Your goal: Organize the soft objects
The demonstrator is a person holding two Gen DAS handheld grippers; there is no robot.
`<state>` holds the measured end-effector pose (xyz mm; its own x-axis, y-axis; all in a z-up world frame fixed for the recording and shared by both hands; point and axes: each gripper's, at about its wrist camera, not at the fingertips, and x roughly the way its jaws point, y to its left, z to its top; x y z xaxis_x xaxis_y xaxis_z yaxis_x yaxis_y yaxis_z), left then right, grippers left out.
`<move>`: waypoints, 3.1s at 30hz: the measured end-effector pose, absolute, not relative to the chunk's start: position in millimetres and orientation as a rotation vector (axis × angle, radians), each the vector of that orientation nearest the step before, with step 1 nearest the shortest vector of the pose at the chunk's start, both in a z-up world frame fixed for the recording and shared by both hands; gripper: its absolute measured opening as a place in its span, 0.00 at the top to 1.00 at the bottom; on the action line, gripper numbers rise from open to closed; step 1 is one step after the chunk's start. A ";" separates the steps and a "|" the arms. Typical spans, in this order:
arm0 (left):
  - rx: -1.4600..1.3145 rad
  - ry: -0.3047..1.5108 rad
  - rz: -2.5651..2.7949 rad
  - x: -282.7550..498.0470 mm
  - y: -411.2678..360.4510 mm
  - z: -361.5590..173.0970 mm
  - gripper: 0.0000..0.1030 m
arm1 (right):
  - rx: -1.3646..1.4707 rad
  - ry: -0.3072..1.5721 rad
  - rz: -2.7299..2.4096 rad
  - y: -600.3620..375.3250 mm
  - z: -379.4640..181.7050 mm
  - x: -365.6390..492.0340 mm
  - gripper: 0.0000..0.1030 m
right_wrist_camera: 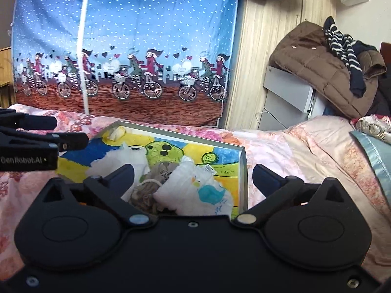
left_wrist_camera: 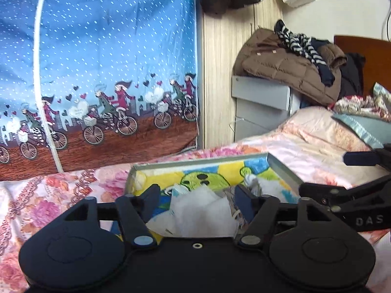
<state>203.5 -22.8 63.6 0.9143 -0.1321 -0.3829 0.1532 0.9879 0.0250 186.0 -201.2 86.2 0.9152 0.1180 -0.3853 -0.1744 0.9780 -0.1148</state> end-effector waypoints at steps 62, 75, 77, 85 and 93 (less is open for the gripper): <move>0.035 0.520 -0.128 35.0 -15.5 39.2 0.01 | -0.036 0.566 0.151 -254.2 54.7 11.7 0.00; 0.042 0.581 -0.127 36.8 -15.6 20.3 0.01 | -0.016 0.622 0.146 -250.2 39.2 20.7 0.00; 0.039 0.589 -0.127 37.3 -15.6 18.6 0.01 | -0.014 0.628 0.146 -249.4 37.8 21.9 0.00; 0.047 0.612 -0.130 38.0 -15.2 13.4 0.01 | -0.013 0.639 0.150 -244.9 33.1 25.4 0.00; 0.048 0.639 -0.112 38.9 -11.0 8.5 0.01 | -0.010 0.654 0.150 -241.9 28.4 26.8 0.00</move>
